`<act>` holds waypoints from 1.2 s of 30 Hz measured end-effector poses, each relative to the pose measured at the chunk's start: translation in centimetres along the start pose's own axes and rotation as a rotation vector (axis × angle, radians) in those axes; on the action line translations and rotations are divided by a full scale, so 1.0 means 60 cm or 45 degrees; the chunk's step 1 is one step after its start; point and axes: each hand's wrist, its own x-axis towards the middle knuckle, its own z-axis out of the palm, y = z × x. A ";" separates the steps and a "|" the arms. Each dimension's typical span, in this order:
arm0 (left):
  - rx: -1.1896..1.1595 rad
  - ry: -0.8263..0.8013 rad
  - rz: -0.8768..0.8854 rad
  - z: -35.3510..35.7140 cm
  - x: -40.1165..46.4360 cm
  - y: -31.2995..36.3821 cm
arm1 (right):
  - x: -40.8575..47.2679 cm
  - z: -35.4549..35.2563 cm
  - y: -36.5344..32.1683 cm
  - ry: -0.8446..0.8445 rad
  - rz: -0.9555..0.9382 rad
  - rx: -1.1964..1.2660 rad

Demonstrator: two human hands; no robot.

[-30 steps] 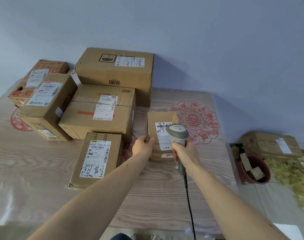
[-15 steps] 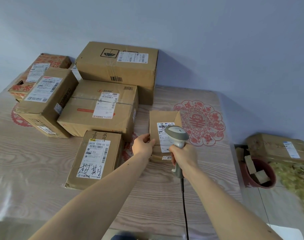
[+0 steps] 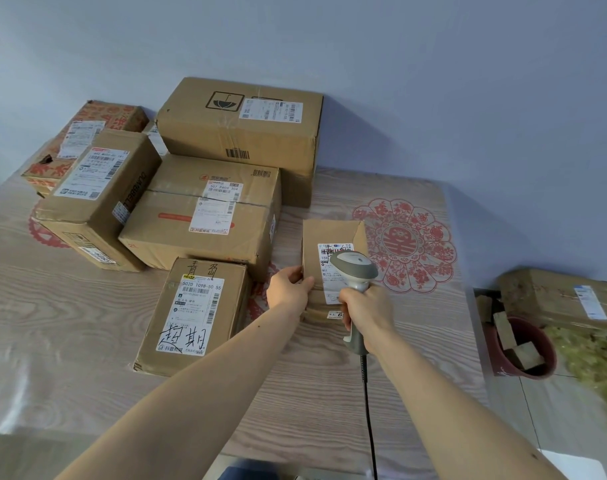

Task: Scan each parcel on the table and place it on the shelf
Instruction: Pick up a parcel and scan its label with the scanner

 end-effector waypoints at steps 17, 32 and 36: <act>0.012 -0.001 -0.003 -0.001 -0.002 0.006 | -0.005 -0.007 -0.005 0.031 -0.048 0.003; -0.020 0.001 -0.005 0.013 0.009 0.018 | 0.030 -0.059 0.000 0.236 -0.054 0.064; -0.048 0.011 -0.012 0.022 0.015 0.025 | 0.049 -0.086 0.010 0.315 -0.034 0.090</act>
